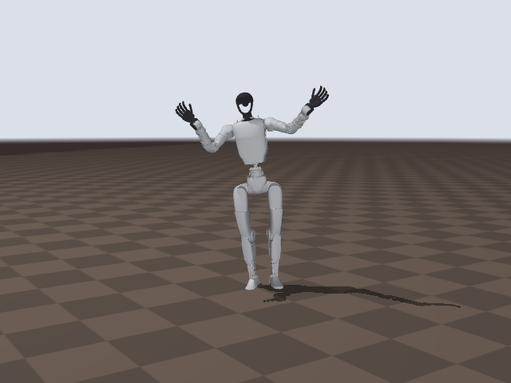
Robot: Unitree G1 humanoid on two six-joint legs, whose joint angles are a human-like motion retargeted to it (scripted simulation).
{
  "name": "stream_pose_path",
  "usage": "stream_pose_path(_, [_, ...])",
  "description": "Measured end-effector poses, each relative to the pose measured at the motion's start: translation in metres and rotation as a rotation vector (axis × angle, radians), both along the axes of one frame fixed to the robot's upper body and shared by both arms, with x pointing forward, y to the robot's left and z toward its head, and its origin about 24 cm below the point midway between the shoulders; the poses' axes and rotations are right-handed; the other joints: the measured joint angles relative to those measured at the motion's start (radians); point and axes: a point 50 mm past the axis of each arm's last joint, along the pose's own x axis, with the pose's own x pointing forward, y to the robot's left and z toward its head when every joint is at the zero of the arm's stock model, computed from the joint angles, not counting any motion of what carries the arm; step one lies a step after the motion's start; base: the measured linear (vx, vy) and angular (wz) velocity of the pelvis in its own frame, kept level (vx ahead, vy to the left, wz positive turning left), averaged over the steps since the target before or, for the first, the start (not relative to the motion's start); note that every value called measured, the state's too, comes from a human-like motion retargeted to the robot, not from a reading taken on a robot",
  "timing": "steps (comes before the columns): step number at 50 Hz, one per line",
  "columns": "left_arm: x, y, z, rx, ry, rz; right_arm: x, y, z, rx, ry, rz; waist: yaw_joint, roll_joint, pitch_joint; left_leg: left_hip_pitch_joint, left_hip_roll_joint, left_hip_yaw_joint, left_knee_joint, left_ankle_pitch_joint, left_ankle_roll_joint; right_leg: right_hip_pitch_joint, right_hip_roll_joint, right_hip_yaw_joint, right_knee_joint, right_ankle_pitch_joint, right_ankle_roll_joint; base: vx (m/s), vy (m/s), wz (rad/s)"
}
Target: Upper body actions
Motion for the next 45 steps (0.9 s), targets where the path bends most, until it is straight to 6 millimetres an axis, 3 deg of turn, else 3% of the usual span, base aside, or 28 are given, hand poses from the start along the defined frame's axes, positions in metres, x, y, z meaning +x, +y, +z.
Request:
stream_pose_path(5, [-0.017, -0.005, -0.001, 0.044, -0.227, 0.085, -0.008, 0.011, 0.008, -0.039, -0.104, -0.013, -0.001, -0.005, 0.004, 0.004, -0.002, 0.002, -0.003, 0.0, -0.001, 0.001, -0.001, 0.001, 0.0, -0.001, -0.001, 0.0, 0.0, 0.0])
stream_pose_path(9, [-0.015, -0.026, 0.022, 0.269, -0.131, 0.144, -0.012, 0.036, 0.024, -0.202, -0.169, -0.026, 0.002, -0.008, 0.004, 0.006, -0.002, 0.0, -0.005, 0.001, -0.001, 0.003, 0.0, -0.001, -0.001, -0.001, -0.001, 0.0, 0.0, 0.0])
stream_pose_path(15, [0.0, -0.091, 0.076, 0.732, 0.0, 0.123, -0.02, 0.091, 0.042, -0.593, -0.242, -0.015, 0.002, -0.012, -0.004, 0.005, 0.001, -0.008, -0.006, 0.004, -0.002, 0.007, 0.003, -0.008, -0.002, -0.004, -0.001, 0.0, 0.0, 0.0])
stream_pose_path(20, [0.016, -0.155, 0.102, 1.09, 0.073, 0.071, -0.038, 0.135, 0.049, -0.952, -0.38, -0.213, 0.013, -0.014, -0.008, 0.005, 0.003, -0.008, -0.004, 0.003, -0.003, 0.01, 0.006, -0.008, -0.003, -0.006, -0.003, 0.0, 0.0, 0.0])
stream_pose_path(23, [0.021, -0.178, 0.111, 1.221, 0.116, 0.116, -0.046, 0.144, 0.052, -1.036, -0.454, -0.373, 0.019, -0.015, -0.006, 0.006, 0.004, -0.008, -0.003, 0.002, -0.003, 0.011, 0.007, -0.008, -0.002, -0.007, -0.003, 0.0, 0.0, 0.0])
stream_pose_path(25, [0.021, -0.181, 0.116, 1.243, 0.136, 0.192, -0.047, 0.14, 0.053, -1.016, -0.468, -0.437, 0.023, -0.017, -0.002, 0.006, 0.004, -0.008, -0.003, 0.002, -0.003, 0.011, 0.007, -0.008, -0.002, -0.007, -0.002, 0.0, 0.0, 0.0])
stream_pose_path(28, [0.021, -0.169, 0.115, 1.167, 0.14, 0.245, -0.033, 0.123, 0.051, -0.905, -0.364, -0.39, 0.024, -0.02, -0.006, 0.003, 0.004, -0.011, -0.003, 0.003, -0.003, 0.009, 0.006, -0.01, -0.003, -0.007, -0.002, 0.0, 0.0, 0.0])
stream_pose_path(31, [0.025, -0.143, 0.105, 1.012, 0.147, 0.205, -0.019, 0.095, 0.045, -0.751, -0.229, -0.34, 0.022, -0.023, -0.015, -0.002, 0.002, -0.014, -0.004, 0.004, -0.004, 0.007, 0.004, -0.013, -0.004, -0.007, -0.001, 0.0, 0.0, 0.0])
stream_pose_path(38, [0.034, -0.06, 0.049, 0.479, 0.188, 0.158, 0.002, 0.025, 0.016, -0.319, 0.021, -0.294, 0.022, -0.02, -0.037, -0.008, -0.001, -0.021, -0.004, 0.004, -0.004, 0.005, 0.003, -0.017, -0.005, -0.012, -0.001, 0.0, 0.0, 0.0])
stream_pose_path(42, [0.028, -0.026, 0.013, 0.107, 0.098, 0.074, 0.013, 0.007, -0.002, -0.105, 0.075, -0.109, 0.016, -0.015, -0.042, -0.006, 0.0, -0.016, -0.005, 0.001, -0.004, 0.004, 0.005, -0.012, -0.004, -0.014, -0.001, 0.0, 0.0, 0.0])
stream_pose_path(45, [0.02, -0.019, 0.007, 0.002, -0.031, 0.028, 0.014, 0.007, -0.006, -0.03, 0.027, 0.009, 0.015, -0.015, -0.039, -0.001, 0.0, -0.008, -0.007, -0.002, -0.004, 0.004, 0.006, -0.006, -0.003, -0.013, -0.002, 0.0, 0.0, 0.0])
